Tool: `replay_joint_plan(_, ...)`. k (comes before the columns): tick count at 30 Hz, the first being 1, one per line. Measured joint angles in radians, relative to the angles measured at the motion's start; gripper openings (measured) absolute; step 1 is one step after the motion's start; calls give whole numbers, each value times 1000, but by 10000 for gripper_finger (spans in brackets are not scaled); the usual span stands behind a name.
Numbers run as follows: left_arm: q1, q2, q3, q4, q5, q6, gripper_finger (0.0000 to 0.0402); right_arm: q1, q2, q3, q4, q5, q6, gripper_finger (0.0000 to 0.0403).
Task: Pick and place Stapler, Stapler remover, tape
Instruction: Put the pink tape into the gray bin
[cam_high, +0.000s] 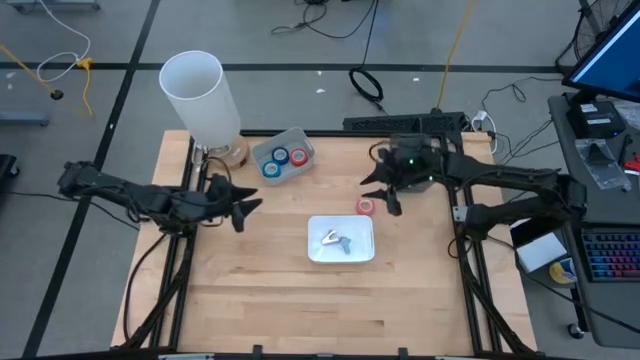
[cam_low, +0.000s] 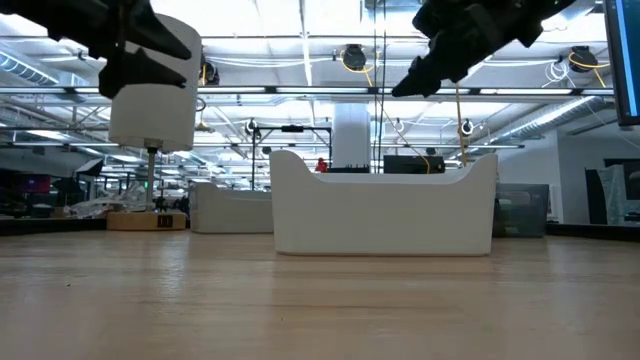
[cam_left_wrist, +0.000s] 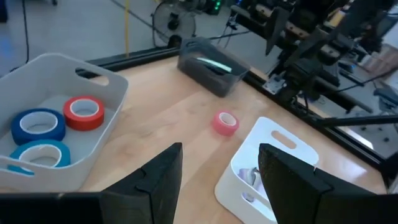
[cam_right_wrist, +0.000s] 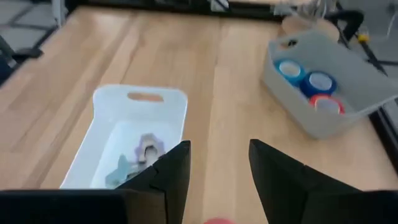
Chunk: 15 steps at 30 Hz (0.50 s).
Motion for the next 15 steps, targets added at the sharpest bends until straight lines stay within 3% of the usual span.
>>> replay_joint_plan(8, -21, -90, -34, -2, 0, 65, 209, 79, 77, 2, -158, 171, 133, 155)
replay_joint_plan(15, -21, -97, -48, -1, 0, 46, 209, 58, 207, 2, -175, 197, 179, 155)
